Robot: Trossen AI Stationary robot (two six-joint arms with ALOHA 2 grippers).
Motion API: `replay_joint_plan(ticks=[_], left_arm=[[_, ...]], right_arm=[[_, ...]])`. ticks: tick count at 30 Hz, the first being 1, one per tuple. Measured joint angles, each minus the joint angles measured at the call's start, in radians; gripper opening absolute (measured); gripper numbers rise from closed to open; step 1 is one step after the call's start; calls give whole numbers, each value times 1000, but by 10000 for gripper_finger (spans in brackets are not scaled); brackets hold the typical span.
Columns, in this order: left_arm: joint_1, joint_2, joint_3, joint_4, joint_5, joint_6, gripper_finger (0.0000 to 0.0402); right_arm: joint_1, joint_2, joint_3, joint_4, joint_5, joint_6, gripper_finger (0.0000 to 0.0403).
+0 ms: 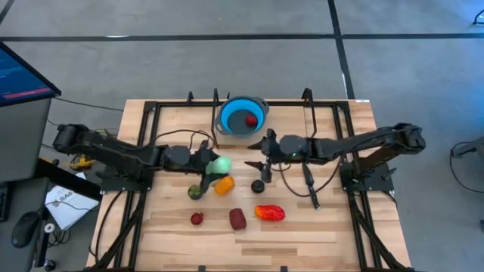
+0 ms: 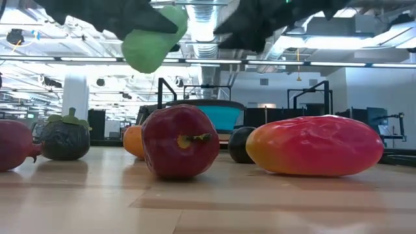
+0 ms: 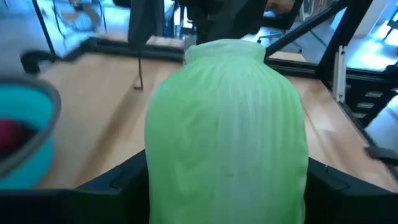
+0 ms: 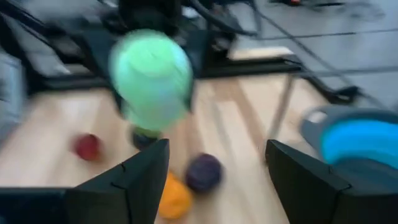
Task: Pick & Place Fruit
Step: Put the green lettuce into the blue strainer bowl on the shelf
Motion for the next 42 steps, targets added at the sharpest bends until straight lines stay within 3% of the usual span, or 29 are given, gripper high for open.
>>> replay_joint_plan(ticks=[6, 11, 16, 26, 36, 42], left_arm=[[9, 80, 0, 107, -14, 65, 256], [18, 117, 0, 119, -17, 66, 257], [24, 117, 0, 133, -83, 70, 257], [24, 117, 0, 150, -105, 122, 257], [24, 118, -2, 142, -112, 108, 262], [53, 117, -2, 141, -52, 4, 303]], right_arm=[[-35, -6, 0, 75, -149, 64, 308], [-19, 25, 3, 162, -122, 129, 373], [-1, 98, 27, 221, -50, 208, 394], [5, 284, 195, 187, -4, 215, 364], [-6, 306, 255, 71, 3, 196, 274], [-14, 293, 254, 29, -8, 177, 237]])
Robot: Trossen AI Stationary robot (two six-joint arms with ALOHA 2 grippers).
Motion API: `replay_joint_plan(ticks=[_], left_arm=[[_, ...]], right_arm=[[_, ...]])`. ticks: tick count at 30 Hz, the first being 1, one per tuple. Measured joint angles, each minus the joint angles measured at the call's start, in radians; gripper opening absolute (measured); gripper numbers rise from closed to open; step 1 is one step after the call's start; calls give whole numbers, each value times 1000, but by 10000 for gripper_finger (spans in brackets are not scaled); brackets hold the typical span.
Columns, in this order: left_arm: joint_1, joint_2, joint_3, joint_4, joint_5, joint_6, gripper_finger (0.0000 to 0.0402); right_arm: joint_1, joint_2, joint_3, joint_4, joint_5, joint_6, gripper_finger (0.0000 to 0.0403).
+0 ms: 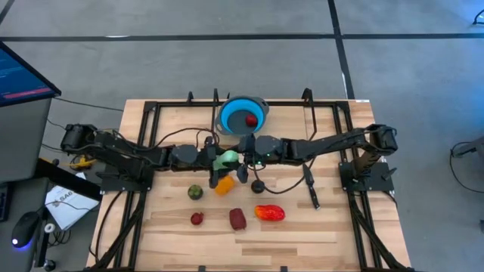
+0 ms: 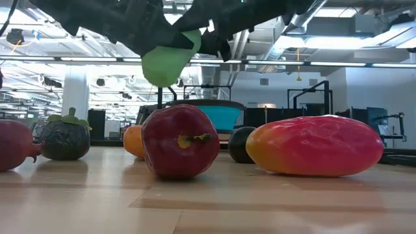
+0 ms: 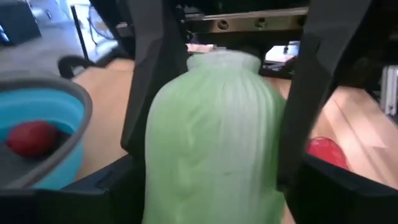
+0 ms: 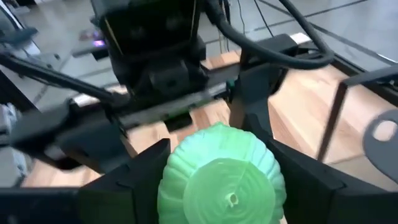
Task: Pick & Place Fruit
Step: Put the green lettuce into the blue strainer bowl on the shelf
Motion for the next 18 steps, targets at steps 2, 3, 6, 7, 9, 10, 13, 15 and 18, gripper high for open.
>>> replay_joint_plan(ticks=[2, 3, 6, 7, 9, 10, 13, 15, 18], left_arm=[[13, 0, 0, 4, 27, -34, 324], [20, -1, 1, 7, 36, -48, 334], [27, -1, 1, 5, 38, -66, 356], [30, -2, 1, 11, 37, -65, 362], [32, -21, 2, 5, 38, -73, 371], [31, -30, 2, 12, 38, -76, 374], [23, -95, 2, 13, 36, -94, 382], [14, -146, 2, 13, 37, -95, 385], [-4, -213, 1, 13, 46, -70, 385]], right_arm=[[-8, -18, -2, -44, 0, -1, 236], [-13, -21, -1, -46, 1, -1, 237], [-28, -49, -4, -121, 2, -4, 240], [-32, -60, -4, -126, 0, -12, 240], [-40, -83, -2, -145, 1, -31, 240], [-45, -97, -2, -169, -1, -39, 239], [-59, -133, -2, -169, -1, -72, 240], [-74, -158, -2, -167, -4, -88, 240], [-106, -186, -2, -177, 10, -90, 240]])
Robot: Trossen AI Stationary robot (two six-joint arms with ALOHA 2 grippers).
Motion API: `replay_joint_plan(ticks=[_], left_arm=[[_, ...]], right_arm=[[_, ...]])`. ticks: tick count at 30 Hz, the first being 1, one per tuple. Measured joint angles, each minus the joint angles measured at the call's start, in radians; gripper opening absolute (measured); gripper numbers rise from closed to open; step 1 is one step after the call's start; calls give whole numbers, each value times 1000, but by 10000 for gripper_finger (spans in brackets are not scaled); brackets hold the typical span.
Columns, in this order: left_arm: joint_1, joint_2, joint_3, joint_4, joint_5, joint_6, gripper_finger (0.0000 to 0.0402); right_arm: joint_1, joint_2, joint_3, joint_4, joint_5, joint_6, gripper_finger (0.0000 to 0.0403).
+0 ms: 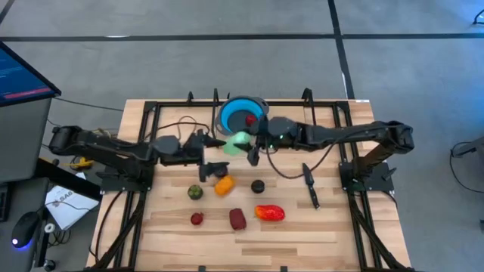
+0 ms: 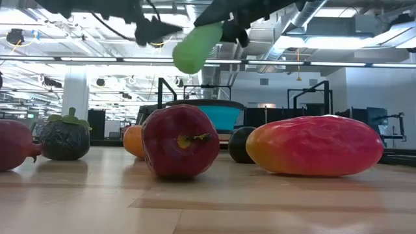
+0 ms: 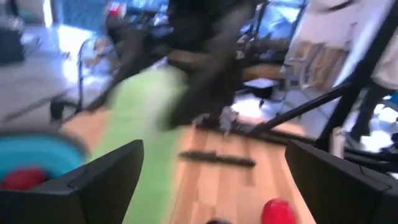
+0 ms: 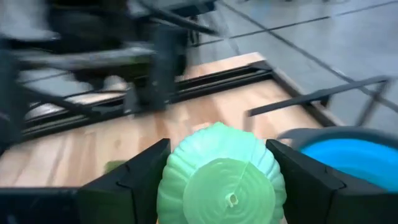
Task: Pick & Place Fruit
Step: Put the green lettuce into the blue strainer bowl on the shelf
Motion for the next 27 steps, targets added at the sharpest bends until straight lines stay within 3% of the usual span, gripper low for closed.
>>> replay_joint_plan(ticks=[5, 11, 27], left_arm=[[-31, -57, 0, -4, -6, 55, 379], [-41, -22, 0, -11, -44, 84, 370], [-37, 75, -1, -1, -56, 76, 363]], right_arm=[[-61, -33, 0, 3, 1, 4, 240], [-157, -27, 41, -47, -6, 33, 240], [-354, 410, 422, -296, -21, -102, 253]])
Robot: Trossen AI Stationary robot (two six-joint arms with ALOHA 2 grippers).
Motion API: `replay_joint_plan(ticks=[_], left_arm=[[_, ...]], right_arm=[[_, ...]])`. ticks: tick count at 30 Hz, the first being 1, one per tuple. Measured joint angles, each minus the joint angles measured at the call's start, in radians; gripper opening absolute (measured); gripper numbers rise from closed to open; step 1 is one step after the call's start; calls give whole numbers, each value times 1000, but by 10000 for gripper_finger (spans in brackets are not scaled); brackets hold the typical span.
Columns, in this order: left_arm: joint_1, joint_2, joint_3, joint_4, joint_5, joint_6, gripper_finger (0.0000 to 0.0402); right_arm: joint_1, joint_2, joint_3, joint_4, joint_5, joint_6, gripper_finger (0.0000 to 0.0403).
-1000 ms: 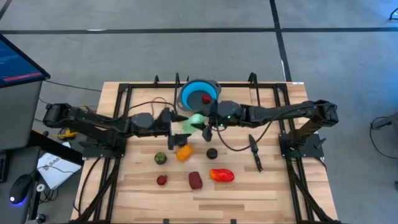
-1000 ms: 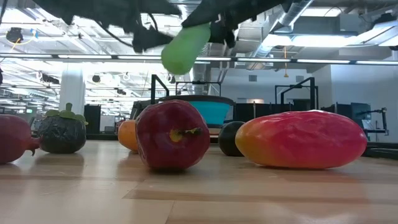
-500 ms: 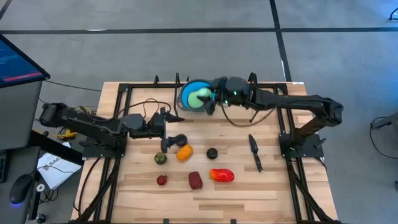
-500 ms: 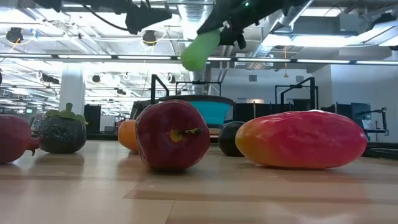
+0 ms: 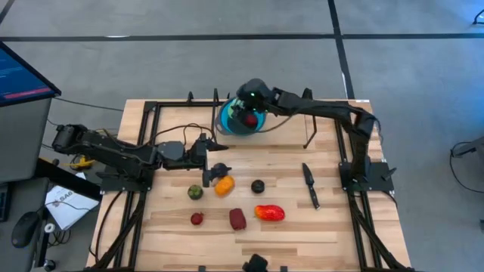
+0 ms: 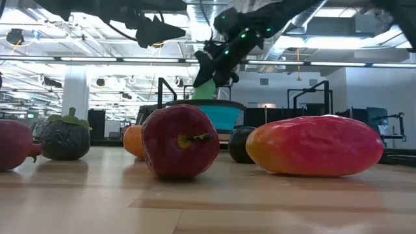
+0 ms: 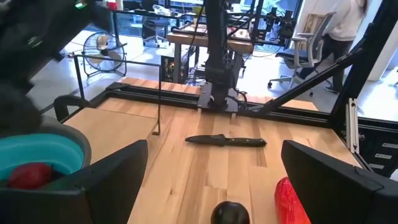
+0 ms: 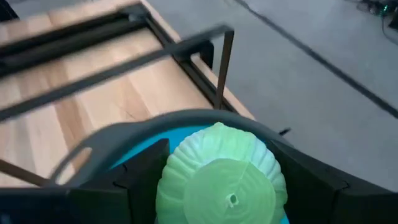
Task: Pick & Place Fruit
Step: Put the green lettuce into the blue strainer bowl on the shelf, then put the purple mangosteen into the blue strainer bowl on the shelf
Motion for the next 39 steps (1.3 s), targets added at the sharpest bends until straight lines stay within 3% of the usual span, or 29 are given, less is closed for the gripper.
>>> replay_joint_plan(ticks=[6, 12, 19, 23, 32, 39], left_arm=[[-3, 0, 0, -1, -1, -1, 360], [-3, 0, 0, -1, 0, -7, 356], [-3, 0, 0, 0, 0, -28, 355], [-3, 0, 0, 5, 4, -35, 352], [-3, 0, 0, 14, 8, -35, 351], [-3, 0, 0, 15, 8, -35, 351]], right_arm=[[-43, 69, 106, -148, -94, -3, 259], [-68, 61, 110, -169, -109, 6, 260], [-117, 67, 110, -166, -273, 33, 261], [-131, 66, 110, -154, -282, 34, 273], [-169, 66, 110, -178, -282, 34, 349], [-195, 66, 110, -158, -281, 32, 352]])
